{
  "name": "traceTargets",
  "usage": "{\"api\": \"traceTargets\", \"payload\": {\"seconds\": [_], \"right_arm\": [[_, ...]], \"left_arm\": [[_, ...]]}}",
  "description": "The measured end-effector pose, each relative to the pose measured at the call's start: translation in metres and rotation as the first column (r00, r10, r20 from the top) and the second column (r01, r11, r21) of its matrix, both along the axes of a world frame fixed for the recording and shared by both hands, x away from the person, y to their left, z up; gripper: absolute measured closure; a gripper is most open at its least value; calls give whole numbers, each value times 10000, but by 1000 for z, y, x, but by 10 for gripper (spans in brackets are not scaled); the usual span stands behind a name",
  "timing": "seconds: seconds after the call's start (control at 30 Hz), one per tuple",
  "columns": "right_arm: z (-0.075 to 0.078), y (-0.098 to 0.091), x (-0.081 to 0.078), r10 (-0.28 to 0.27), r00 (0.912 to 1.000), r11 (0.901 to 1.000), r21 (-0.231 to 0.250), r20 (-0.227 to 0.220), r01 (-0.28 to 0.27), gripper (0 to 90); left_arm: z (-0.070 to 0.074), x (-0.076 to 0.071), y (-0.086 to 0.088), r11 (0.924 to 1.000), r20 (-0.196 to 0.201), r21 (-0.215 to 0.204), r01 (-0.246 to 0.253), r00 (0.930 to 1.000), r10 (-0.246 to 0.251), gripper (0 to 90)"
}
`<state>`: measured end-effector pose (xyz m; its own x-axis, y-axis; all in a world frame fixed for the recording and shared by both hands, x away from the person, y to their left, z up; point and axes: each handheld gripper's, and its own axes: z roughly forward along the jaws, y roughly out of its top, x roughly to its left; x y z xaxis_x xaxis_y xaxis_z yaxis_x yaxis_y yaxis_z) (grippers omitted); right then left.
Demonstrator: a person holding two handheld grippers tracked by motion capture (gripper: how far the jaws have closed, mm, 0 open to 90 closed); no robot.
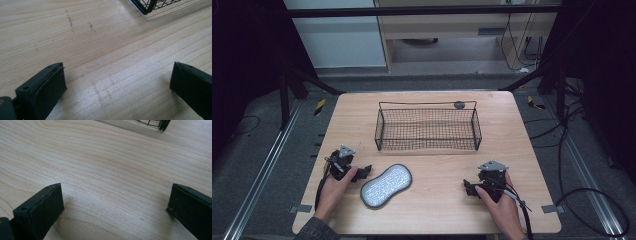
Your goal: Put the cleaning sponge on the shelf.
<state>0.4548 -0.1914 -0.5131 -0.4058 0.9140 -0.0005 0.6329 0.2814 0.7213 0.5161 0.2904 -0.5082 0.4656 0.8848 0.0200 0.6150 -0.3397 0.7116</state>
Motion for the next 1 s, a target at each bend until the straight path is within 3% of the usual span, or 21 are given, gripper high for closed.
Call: {"api": "traceTargets", "payload": {"seconds": [0.23, 0.47, 0.67, 0.83, 1.0], "right_arm": [[0, 2, 1, -152, 9999, 9999, -21, 30, 152, 3], [0, 2, 0, -133, 9999, 9999, -27, 45, 133, 3], [0, 2, 1, -49, 10000, 10000, -20, 18, 49, 3], [0, 2, 1, -54, 10000, 10000, -32, 31, 54, 3], [0, 2, 1, -58, 10000, 10000, -35, 31, 58, 3]], "left_arm": [[3, -2, 2, 9998, 64, 194, -72, 10000, 70, 30], [23, -14, 2, 9999, 478, 133, -49, 9988, 43, 27], [38, -27, -7, 9988, 687, 232, 442, 9966, -457, 26], [42, -30, -16, 9963, 596, 34, 858, 9945, -858, 36], [46, -33, -20, 9936, 648, 110, 1123, 9915, -1127, 51]]}}
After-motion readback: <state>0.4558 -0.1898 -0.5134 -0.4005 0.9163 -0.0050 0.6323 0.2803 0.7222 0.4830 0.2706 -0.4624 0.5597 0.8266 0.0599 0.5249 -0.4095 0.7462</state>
